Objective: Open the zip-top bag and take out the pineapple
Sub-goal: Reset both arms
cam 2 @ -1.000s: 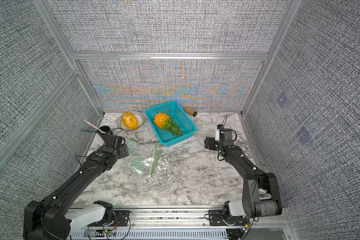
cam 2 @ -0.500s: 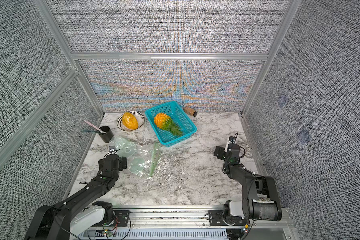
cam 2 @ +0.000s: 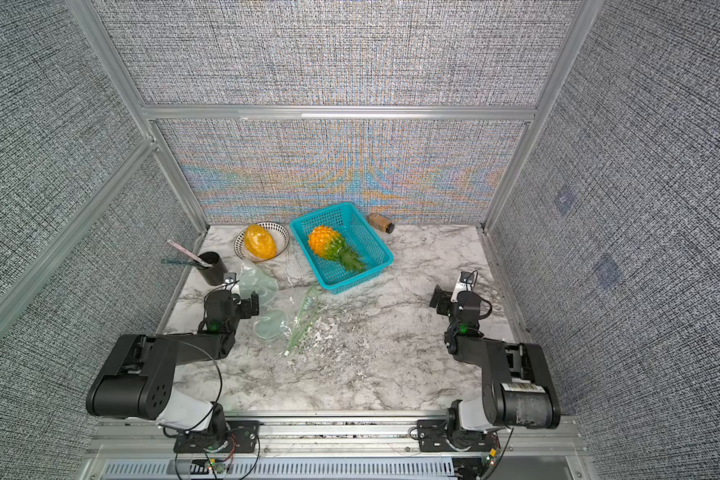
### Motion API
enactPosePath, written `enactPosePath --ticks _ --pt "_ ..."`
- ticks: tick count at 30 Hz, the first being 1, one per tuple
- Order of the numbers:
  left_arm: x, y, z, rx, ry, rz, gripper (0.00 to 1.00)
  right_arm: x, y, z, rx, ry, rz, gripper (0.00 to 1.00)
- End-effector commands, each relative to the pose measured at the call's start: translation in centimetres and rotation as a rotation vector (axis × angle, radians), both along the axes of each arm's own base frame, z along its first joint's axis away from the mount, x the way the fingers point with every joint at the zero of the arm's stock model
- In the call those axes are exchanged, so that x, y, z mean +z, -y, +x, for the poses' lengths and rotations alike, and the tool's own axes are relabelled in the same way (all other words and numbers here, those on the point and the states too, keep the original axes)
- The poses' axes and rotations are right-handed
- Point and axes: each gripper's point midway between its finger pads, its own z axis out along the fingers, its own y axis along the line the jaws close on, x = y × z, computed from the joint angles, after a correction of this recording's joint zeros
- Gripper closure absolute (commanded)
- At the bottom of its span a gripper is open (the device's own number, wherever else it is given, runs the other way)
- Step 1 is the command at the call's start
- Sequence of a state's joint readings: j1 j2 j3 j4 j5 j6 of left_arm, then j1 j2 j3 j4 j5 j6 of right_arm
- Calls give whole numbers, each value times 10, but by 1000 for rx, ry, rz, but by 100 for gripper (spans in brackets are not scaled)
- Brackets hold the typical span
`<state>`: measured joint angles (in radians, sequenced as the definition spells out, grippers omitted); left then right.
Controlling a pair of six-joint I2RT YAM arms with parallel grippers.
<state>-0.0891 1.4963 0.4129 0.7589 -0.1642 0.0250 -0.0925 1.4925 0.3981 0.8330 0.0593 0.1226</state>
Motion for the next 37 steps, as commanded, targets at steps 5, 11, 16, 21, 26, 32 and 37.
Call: enactPosePath --ticks 5,11,16,21,26,32,37 --pt "1 14 2 -88 -10 -10 1 17 -24 15 127 69 -39 2" --pt "2 14 3 -87 -8 -10 1 33 -41 -36 165 301 -114 2" --pt "1 14 3 -87 -9 -9 1 24 -40 -24 165 232 -107 2" --pt "1 14 4 -86 -11 -11 1 26 -41 -24 161 241 -116 2" --pt "0 14 4 -88 -17 -10 1 25 -42 -23 157 234 -121 2" --pt "-5 11 10 -92 -52 -41 1 25 -42 -22 155 231 -128 2" --pt "1 10 4 -86 -20 -39 1 25 -42 -21 153 229 -131 2"
